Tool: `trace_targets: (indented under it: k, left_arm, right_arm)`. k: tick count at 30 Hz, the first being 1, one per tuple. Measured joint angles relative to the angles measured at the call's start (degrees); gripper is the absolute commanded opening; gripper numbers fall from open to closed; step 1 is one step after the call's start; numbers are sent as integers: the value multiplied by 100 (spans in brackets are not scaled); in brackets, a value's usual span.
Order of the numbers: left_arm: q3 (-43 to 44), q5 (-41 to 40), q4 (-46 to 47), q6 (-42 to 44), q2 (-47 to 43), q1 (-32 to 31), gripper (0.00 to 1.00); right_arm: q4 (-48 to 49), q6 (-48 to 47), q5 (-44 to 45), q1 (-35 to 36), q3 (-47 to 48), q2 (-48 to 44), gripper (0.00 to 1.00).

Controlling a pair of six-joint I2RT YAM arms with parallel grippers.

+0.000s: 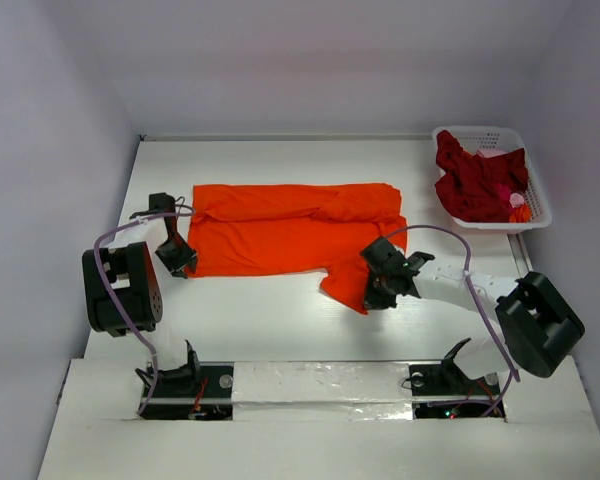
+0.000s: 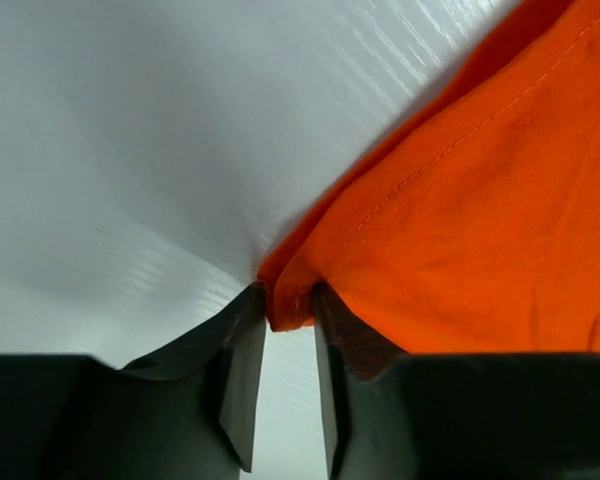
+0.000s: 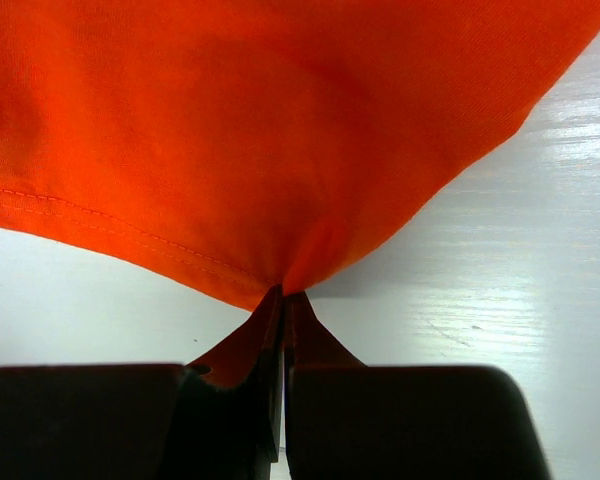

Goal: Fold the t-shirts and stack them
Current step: Fold the tshirt

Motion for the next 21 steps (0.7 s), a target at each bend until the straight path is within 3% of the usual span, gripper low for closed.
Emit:
trace_targets:
  k: [9, 14, 21]
  left_arm:
    - [0, 48, 39, -4, 0, 46, 16]
    - [2, 55, 59, -26, 0, 57, 0]
    - [28, 79, 44, -50, 0, 57, 0]
  right_arm:
    - [-2, -37, -2, 0, 35, 44, 0]
    - [-2, -42, -2, 0, 44, 48, 0]
    - [-9, -37, 4, 0, 55, 42, 0]
